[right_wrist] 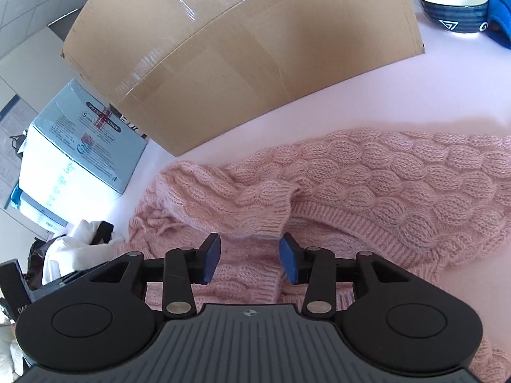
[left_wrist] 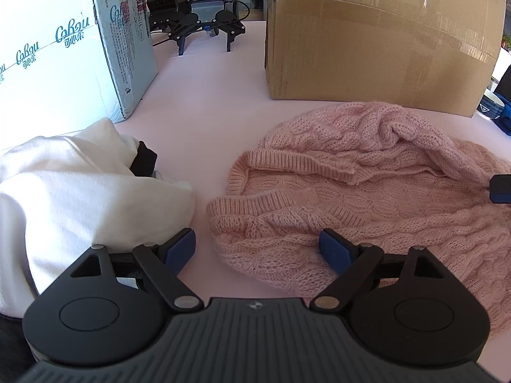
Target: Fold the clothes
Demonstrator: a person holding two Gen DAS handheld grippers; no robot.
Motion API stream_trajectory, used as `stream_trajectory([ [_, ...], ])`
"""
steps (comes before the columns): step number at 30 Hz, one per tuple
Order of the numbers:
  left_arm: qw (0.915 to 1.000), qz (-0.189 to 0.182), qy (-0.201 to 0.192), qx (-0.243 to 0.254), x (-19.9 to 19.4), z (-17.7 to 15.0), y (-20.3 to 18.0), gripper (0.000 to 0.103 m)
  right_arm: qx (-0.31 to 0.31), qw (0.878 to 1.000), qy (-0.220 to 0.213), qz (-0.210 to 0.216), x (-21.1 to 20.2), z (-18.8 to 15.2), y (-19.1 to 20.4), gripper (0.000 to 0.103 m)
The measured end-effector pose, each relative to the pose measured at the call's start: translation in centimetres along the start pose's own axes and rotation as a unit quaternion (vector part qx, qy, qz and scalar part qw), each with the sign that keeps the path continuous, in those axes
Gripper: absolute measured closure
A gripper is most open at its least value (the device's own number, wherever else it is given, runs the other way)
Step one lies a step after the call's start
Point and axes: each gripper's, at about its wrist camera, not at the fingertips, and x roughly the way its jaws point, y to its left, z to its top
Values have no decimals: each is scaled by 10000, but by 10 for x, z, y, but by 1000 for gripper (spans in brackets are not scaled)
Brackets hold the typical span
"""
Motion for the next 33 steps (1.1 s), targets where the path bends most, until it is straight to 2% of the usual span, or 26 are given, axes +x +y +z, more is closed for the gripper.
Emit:
stream_trajectory([
  [5,10000,10,-8,11,0,-1,-1,18,-1051,9904,-886,-158,-31,22,13,61],
  [7,10000,12,-15,16,0,-2,-1,18,-1571,9832,-926,-42,-26,32,18,61],
  [10,10000,-2,-24,15,1,-2,0,18,-2812,9577,-600,96,-3,32,34,62],
  [11,10000,-6,-24,15,1,-2,0,17,-3091,9498,-476,24,6,29,36,62],
  [14,10000,-9,-22,14,1,-2,0,17,-3254,9455,-128,-12,22,23,30,63],
  [19,10000,4,-40,28,2,-2,0,16,-3243,9458,129,87,32,22,14,63],
  [23,10000,5,-53,30,2,-2,0,16,-3537,9339,500,-134,54,20,11,63],
  [25,10000,1,-56,29,2,-2,1,16,-3682,9276,601,-214,62,18,11,68],
  [26,10000,-1,-56,27,2,-2,1,16,-3715,9263,592,-204,63,18,12,78],
  [29,10000,-7,-53,26,2,-2,1,16,-3956,9167,460,-324,59,18,22,93],
  [33,10000,-35,-34,11,1,-2,3,16,-4279,9018,170,-580,50,18,34,94],
])
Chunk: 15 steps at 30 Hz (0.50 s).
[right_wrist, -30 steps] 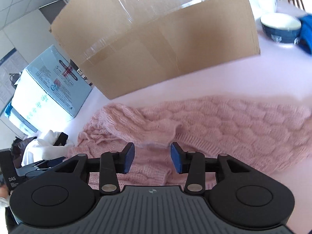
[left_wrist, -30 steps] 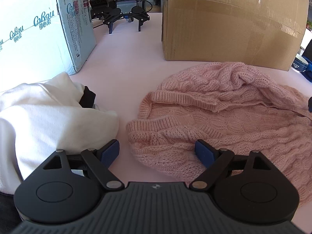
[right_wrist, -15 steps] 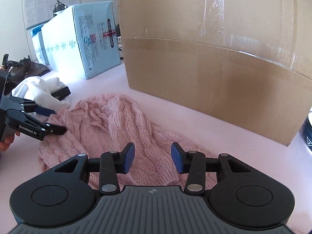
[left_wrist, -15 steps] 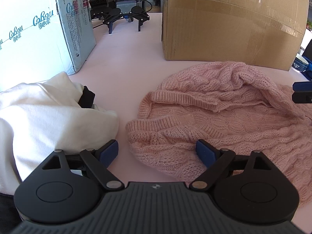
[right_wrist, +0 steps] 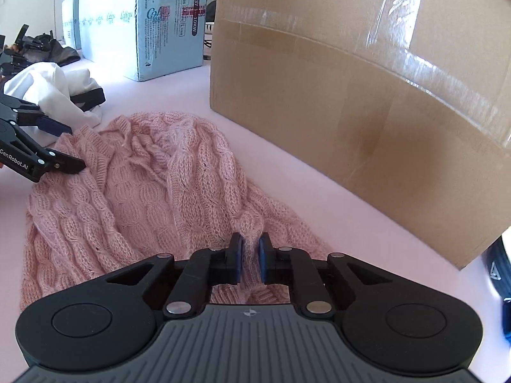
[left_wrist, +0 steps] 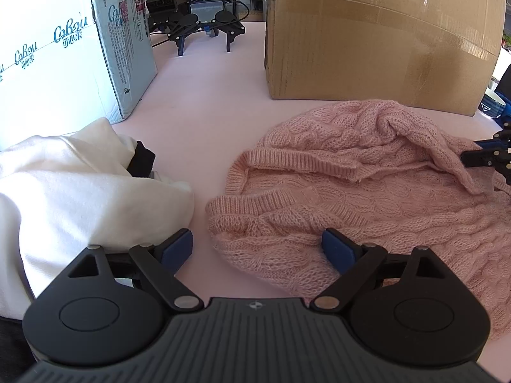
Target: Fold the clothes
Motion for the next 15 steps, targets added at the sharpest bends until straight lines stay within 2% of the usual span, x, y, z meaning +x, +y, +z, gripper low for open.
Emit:
stream_trajectory([
  [4,10000,-38,22,-47,-1,1,2,16,-411,9980,-232,-428,-15,12,4,94],
  [6,10000,-49,29,-61,-2,1,2,16,-609,9939,-449,-798,-23,20,7,95],
  [8,9999,-62,31,-82,-2,1,4,16,-811,9848,-705,-1362,-29,31,12,95],
  [9,9999,-82,33,-107,-2,1,5,16,-823,9823,-810,-1475,-32,35,13,95],
  [11,9998,-116,32,-156,-4,2,7,16,-810,9787,-1038,-1573,-39,44,14,95],
  [15,9994,-190,4,-296,-7,3,12,16,-821,9723,-1601,-1494,-60,53,27,95],
])
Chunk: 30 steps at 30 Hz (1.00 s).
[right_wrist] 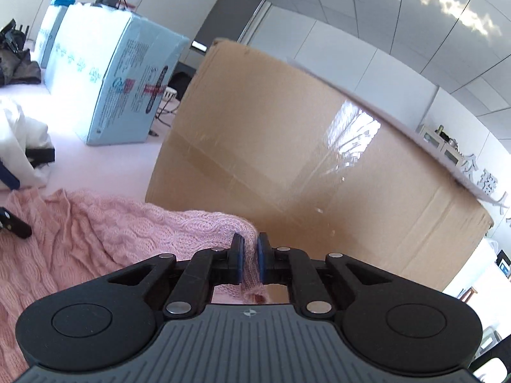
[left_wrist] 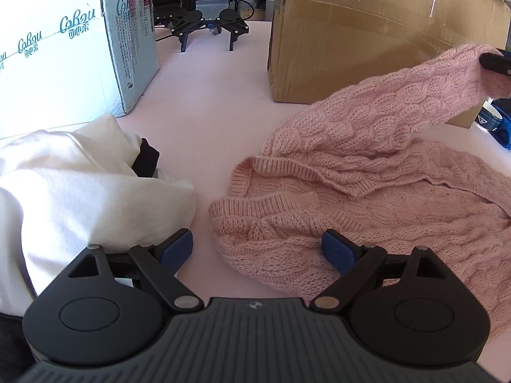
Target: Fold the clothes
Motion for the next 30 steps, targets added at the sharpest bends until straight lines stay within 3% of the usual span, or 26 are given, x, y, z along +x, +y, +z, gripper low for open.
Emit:
stream_trajectory([
  [5,9998,-89,-42,-169,-2,2,6,16,-476,9980,-371,188,-33,1,23,95],
  [9,9989,-169,-203,-375,-10,4,12,16,-941,9937,-92,608,-52,-24,57,95],
  [13,9924,-411,-713,-914,-31,2,26,16,-1591,9821,218,990,-69,-57,100,95],
  [16,9910,-433,-881,-914,-35,2,25,16,-2094,9712,351,1082,-74,-72,125,95],
  [18,9923,-359,-903,-769,-33,1,20,16,-2221,9660,466,1238,-75,-76,133,88],
  [20,9938,-298,-895,-589,-30,-1,12,16,-1948,9682,509,1485,-78,-74,132,60],
  [22,9950,-304,-858,-401,-26,-2,5,16,-1349,9775,329,1589,-84,-70,124,60],
  [25,9946,-318,-931,-321,-23,3,-3,16,269,9883,-47,1499,-87,-66,98,61],
  [28,9947,-80,-938,-401,-17,19,-18,16,1839,9768,-118,1087,-78,-65,77,102],
  [30,9956,-81,-865,-356,-11,26,-32,16,2286,9679,134,1036,-67,-69,71,102],
])
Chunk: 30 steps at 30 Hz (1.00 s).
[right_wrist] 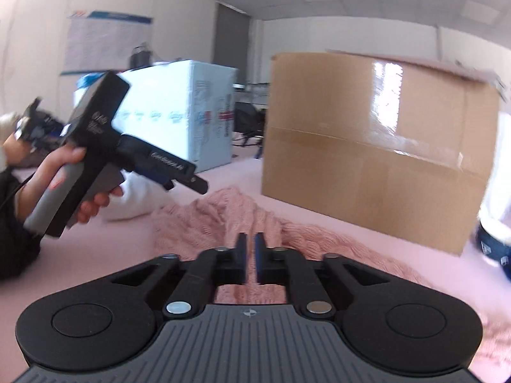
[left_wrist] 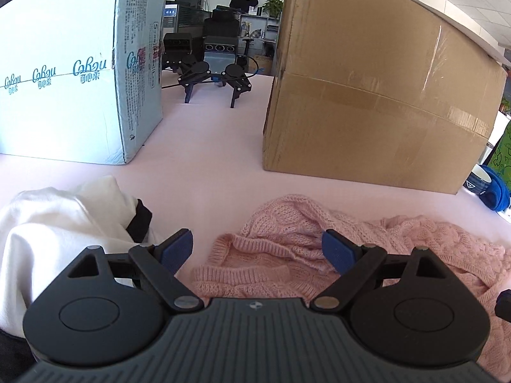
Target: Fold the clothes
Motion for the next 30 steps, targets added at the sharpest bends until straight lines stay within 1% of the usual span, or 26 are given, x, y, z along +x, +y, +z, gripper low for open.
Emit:
stream_trajectory([
  [2,9999,56,-16,134,8,2,-18,16,175,9996,201,114,5,-4,-4,102],
  [4,9988,318,-46,375,20,4,-39,16,163,9993,310,135,6,-11,-3,102],
  [6,9978,515,-25,413,33,5,-48,16,204,9987,428,185,6,-16,-1,102],
  [9,9969,728,207,235,58,7,-48,16,185,9974,700,23,9,-21,2,102],
  [11,9960,811,348,132,70,7,-41,16,162,9948,1003,-109,17,-27,0,101],
  [13,9957,825,410,51,76,7,-31,14,204,9924,1209,-31,19,-35,-5,101],
  [16,9958,780,473,-35,81,9,-22,14,199,9924,1217,59,10,-41,-11,99],
  [18,9958,752,518,-111,85,8,-17,10,106,9926,1210,36,9,-42,-9,99],
  [20,9960,754,466,-116,88,7,-14,9,-284,9928,1157,-88,6,-44,-1,98],
  [23,9963,771,385,6,89,5,-15,8,-706,9909,1111,-268,8,-48,10,98],
  [27,9968,729,331,10,88,4,-15,8,-629,9916,1106,-236,6,-48,6,97],
  [30,9974,686,185,83,87,0,-15,8,-570,9921,1090,-231,5,-48,4,95],
])
